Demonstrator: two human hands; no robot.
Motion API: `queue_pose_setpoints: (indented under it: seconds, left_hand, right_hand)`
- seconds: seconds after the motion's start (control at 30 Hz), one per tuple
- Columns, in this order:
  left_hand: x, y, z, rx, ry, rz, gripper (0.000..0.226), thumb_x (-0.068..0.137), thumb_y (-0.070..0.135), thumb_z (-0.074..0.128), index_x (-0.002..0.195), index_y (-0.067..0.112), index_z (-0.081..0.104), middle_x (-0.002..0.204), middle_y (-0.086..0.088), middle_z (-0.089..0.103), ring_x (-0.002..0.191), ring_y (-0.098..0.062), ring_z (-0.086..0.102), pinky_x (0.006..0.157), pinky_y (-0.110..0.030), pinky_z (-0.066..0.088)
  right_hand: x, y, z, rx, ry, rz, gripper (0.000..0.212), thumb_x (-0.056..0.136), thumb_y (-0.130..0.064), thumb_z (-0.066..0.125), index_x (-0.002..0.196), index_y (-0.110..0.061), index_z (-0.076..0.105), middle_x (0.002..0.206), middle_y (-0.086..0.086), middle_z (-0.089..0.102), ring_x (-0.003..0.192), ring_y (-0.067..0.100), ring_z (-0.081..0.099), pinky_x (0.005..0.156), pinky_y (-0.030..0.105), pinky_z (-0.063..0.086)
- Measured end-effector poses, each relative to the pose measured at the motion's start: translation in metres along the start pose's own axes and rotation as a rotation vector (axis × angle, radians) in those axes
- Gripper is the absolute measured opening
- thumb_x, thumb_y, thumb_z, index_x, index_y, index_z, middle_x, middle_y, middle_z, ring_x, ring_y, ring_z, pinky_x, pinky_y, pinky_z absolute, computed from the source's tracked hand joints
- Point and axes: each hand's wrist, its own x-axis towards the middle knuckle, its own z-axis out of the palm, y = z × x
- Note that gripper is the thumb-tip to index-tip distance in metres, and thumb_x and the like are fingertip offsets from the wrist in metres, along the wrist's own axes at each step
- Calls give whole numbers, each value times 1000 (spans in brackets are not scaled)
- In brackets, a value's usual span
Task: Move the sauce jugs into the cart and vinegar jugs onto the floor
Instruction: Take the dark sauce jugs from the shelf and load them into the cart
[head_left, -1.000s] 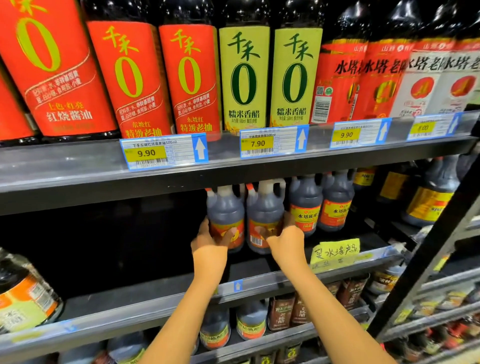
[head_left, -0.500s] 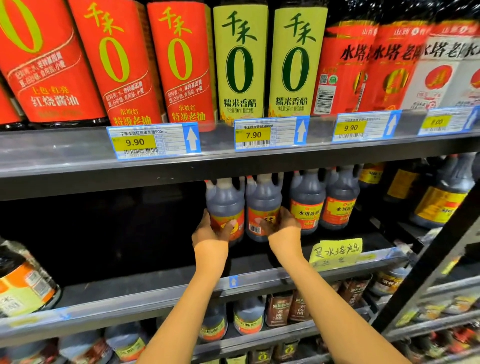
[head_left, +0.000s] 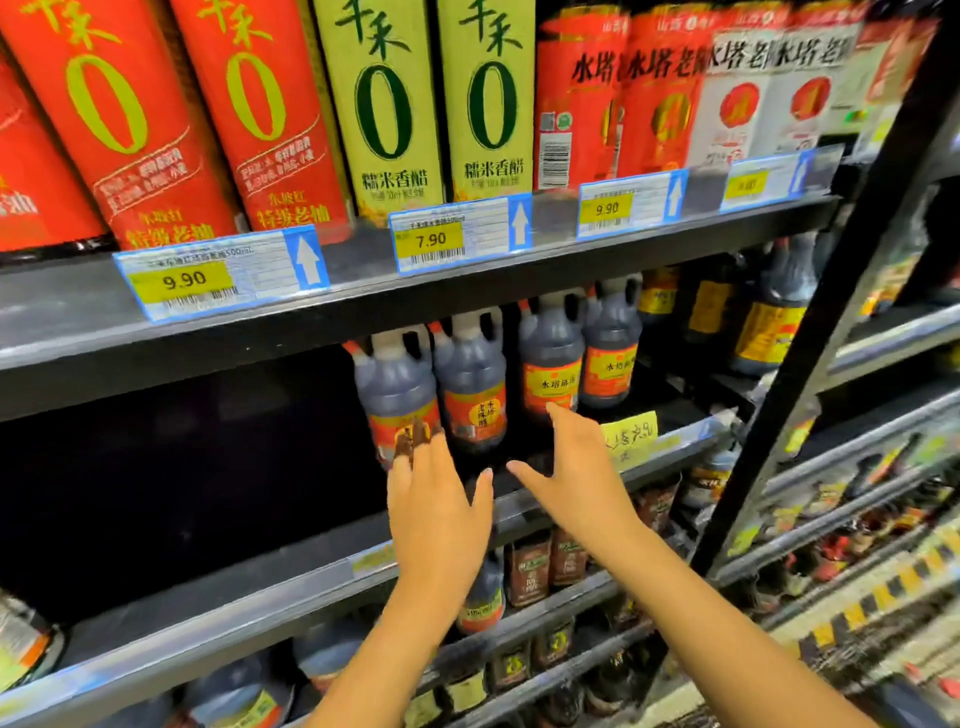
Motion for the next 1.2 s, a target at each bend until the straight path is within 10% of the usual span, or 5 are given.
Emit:
queue_pose_setpoints:
  seconds: [0.13,0.37,0.5,0.7,1.2]
  left_hand:
    - [-16,30,13,93,-149,237,72,87,45,59,142,5,37,145,-13,41,136,-36,34,112,-50,30]
    - [-66,97,59,107,-522,621,74,90,48,51,146,5,28,152,-15,29,142,-35,23,116,-48,22]
    - [-109,138,101,95,-654,852,83,68,47,77,131,-1,52,133,-22,53,124,-40,49,99,-53,44]
    - [-175,199,183,157,-937,1077,72,96,50,34,150,10,8,158,-12,11,145,-32,7,117,-45,6]
    - [-306,373,405,15,-1278,1281,86,89,56,49,150,9,11,156,-12,21,143,-29,18,117,-42,18]
  right_hand:
    - [-40,30,-23,-241,98,-14,72,81,-43,68,136,-6,41,125,12,52,119,32,47,100,39,41]
    - [-138,107,-46,-350,71,382,70,83,-49,63,136,-10,39,128,7,48,124,28,42,104,38,40]
    - [-204,155,-56,-398,-9,653,61,81,-49,63,121,-5,49,114,13,54,106,33,50,89,38,41]
    - [-305,232,-56,-351,-43,1101,68,83,-55,57,131,-8,39,126,14,50,115,32,45,95,40,42]
    - [-415,473,-67,-36,272,1635,62,76,-39,72,124,-8,48,114,13,61,109,32,55,91,36,44]
